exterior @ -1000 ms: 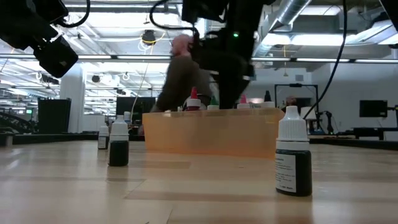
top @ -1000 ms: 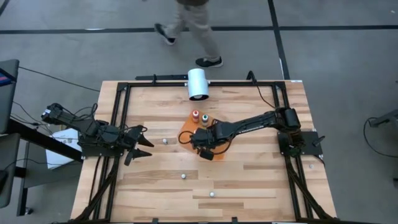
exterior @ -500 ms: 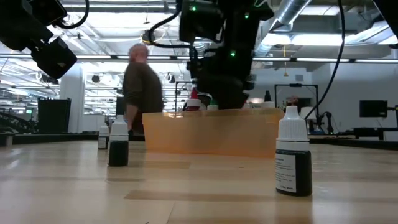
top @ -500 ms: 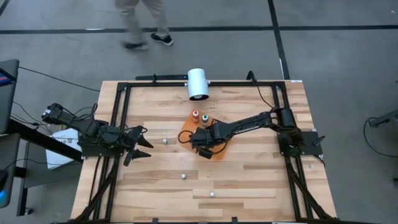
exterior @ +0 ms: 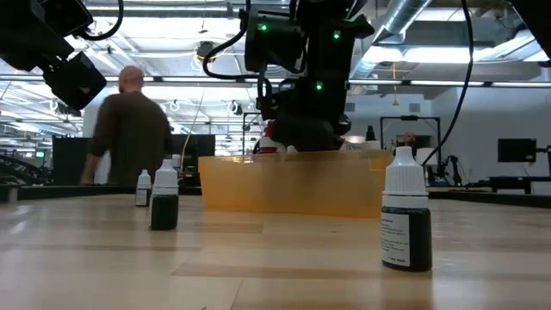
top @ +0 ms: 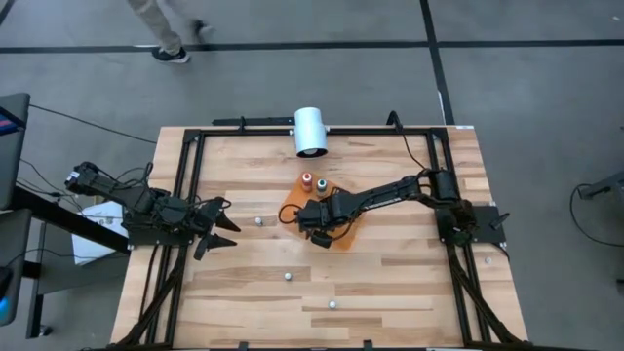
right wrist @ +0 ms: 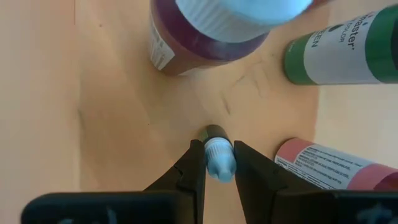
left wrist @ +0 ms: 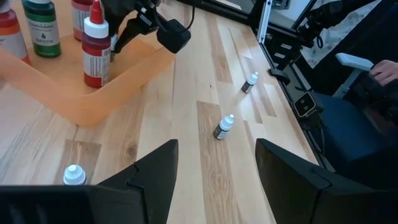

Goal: Pick & Place food coloring
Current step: Put the top small green food coloring bottle into the bin, then put the blue food coloring bottle into the bin

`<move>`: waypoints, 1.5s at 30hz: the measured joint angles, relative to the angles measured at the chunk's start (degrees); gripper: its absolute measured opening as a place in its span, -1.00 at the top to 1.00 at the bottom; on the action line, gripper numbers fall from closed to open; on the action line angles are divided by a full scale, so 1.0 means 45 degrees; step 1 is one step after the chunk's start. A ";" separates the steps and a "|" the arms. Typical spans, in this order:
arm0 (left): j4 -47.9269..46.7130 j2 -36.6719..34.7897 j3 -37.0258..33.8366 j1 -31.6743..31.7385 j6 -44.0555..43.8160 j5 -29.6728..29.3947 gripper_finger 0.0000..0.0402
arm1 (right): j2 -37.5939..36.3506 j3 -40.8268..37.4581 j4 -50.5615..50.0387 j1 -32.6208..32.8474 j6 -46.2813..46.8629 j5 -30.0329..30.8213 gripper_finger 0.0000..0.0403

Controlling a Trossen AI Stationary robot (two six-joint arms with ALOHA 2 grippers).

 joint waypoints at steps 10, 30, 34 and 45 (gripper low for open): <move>0.0002 0.0000 0.0000 0.0002 0.0101 -0.0010 -0.03 | 0.0000 -0.0019 -0.0063 0.0005 -0.0048 -0.0126 0.42; 0.0175 0.0005 0.0005 0.0004 0.0047 -0.0033 -0.03 | -0.3988 -0.0039 -0.1107 0.0180 0.0512 0.1048 0.32; 0.0193 0.0000 0.0005 0.0005 -0.0405 -0.0038 -0.03 | -0.5817 -0.0019 -0.1159 0.0501 0.0943 0.1754 0.34; 0.0282 0.0029 0.0005 0.0000 -0.0520 -0.0577 -0.03 | -0.7781 -0.0019 -0.4205 0.2367 0.4116 0.4180 0.35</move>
